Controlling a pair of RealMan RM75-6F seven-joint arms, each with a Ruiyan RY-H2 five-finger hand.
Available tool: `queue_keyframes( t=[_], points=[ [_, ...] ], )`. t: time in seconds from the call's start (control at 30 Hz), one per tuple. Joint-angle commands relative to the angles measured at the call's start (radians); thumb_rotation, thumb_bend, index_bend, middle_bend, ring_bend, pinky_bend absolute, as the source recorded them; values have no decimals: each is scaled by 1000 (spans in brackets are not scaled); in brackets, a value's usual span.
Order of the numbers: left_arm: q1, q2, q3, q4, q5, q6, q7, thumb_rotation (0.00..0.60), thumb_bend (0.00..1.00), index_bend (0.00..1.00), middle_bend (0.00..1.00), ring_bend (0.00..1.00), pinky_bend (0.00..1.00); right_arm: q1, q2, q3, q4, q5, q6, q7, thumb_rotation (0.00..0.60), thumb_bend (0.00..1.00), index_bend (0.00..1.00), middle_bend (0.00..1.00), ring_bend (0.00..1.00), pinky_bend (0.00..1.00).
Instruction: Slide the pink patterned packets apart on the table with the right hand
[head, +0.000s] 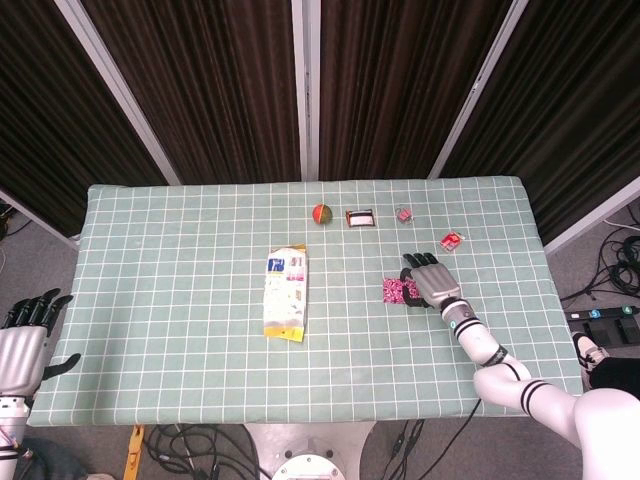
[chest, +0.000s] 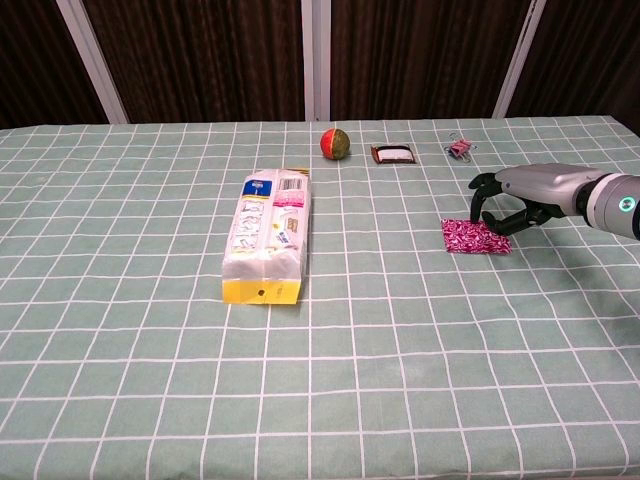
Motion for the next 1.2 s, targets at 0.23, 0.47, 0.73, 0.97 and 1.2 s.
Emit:
queue_keyframes(
  t=[0.23, 0.47, 0.73, 0.97, 1.2],
  points=[
    [-7, -2, -4, 3, -2, -8, 2, 600, 8, 229, 225, 173, 158, -24, 29, -41, -63, -32, 30, -16, 263, 573, 333, 30, 0, 0],
    [-9, -2, -4, 6, -5, -15, 1, 600, 8, 228, 225, 172, 158, -61, 79, -95, -165, -61, 67, -67, 256, 564, 333, 29, 0, 0],
    [-11, -6, -5, 8, 0, -13, 0, 600, 7, 229, 226, 172, 158, -115, 164, -148, -319, -101, 146, -119, 246, 561, 334, 29, 0, 0],
    [-10, -5, -5, 7, 5, -7, -2, 600, 8, 228, 225, 172, 158, -129, 205, -131, -373, -103, 198, -121, 251, 560, 343, 29, 0, 0],
    [-4, -4, -3, 6, 2, -2, -5, 600, 7, 228, 225, 173, 158, -98, 173, -77, -300, -44, 164, -116, 246, 562, 344, 30, 0, 0]
  ],
)
